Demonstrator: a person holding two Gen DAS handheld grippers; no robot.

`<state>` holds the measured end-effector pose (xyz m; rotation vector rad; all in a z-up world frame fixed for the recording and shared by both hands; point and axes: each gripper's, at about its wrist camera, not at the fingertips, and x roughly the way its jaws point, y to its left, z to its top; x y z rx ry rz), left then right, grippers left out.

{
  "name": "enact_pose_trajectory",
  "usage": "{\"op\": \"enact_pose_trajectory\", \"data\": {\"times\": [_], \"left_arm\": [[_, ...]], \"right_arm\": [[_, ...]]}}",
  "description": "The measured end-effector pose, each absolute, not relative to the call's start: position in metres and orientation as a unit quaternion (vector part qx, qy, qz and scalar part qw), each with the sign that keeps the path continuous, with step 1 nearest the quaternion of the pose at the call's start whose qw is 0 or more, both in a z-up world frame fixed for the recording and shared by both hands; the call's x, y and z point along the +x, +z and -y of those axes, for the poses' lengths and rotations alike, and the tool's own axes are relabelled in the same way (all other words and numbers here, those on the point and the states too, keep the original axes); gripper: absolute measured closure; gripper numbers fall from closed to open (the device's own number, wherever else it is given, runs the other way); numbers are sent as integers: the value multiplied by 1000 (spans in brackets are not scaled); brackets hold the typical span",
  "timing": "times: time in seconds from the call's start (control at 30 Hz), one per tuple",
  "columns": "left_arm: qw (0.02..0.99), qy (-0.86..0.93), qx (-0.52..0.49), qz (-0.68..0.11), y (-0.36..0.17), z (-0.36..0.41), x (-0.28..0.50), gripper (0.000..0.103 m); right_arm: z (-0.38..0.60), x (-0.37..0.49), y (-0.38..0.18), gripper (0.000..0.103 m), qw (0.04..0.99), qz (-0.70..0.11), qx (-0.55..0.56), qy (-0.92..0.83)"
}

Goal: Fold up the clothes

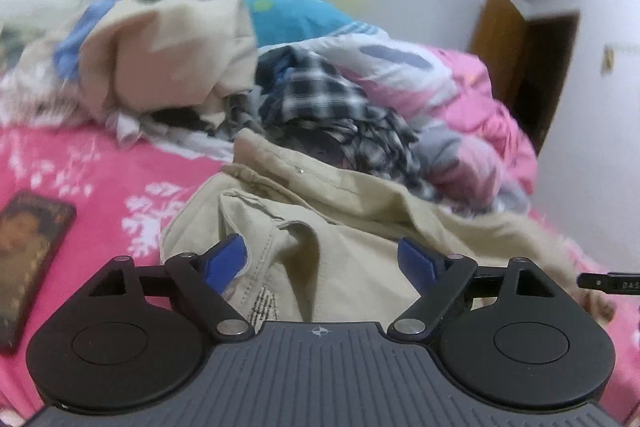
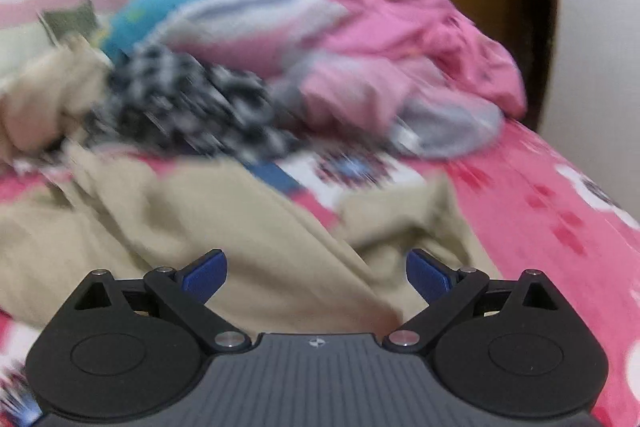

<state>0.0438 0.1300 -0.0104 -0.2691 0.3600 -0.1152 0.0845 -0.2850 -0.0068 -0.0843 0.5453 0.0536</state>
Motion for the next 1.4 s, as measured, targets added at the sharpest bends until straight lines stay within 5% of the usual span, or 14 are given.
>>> {"op": "enact_pose_trajectory", "data": {"times": [0.3, 0.4, 0.47, 0.5, 0.53, 0.63, 1.0, 1.4], "left_arm": [[987, -22, -75, -137, 8, -120, 33, 19], [987, -20, -73, -139, 10, -117, 34, 19], [985, -28, -76, -150, 7, -113, 37, 19], [984, -35, -78, -155, 5, -111, 38, 19], [983, -44, -77, -160, 3, -107, 39, 19], [980, -66, -71, -172, -6, -95, 41, 19], [974, -84, -75, -198, -27, -83, 51, 19], [964, -82, -97, -233, -46, -92, 63, 19]], "right_arm": [[269, 73, -47, 12, 947, -248, -187, 85], [267, 89, -58, 30, 939, -264, -213, 64], [277, 98, -62, 63, 937, -282, -203, 35], [283, 100, -62, 67, 938, -287, -193, 26], [288, 99, -58, 86, 941, -287, -177, 18], [299, 90, -43, 98, 952, -264, -154, -16], [292, 85, 97, 103, 983, -52, -161, -72], [262, 159, 199, 103, 974, 68, -208, -57]]}}
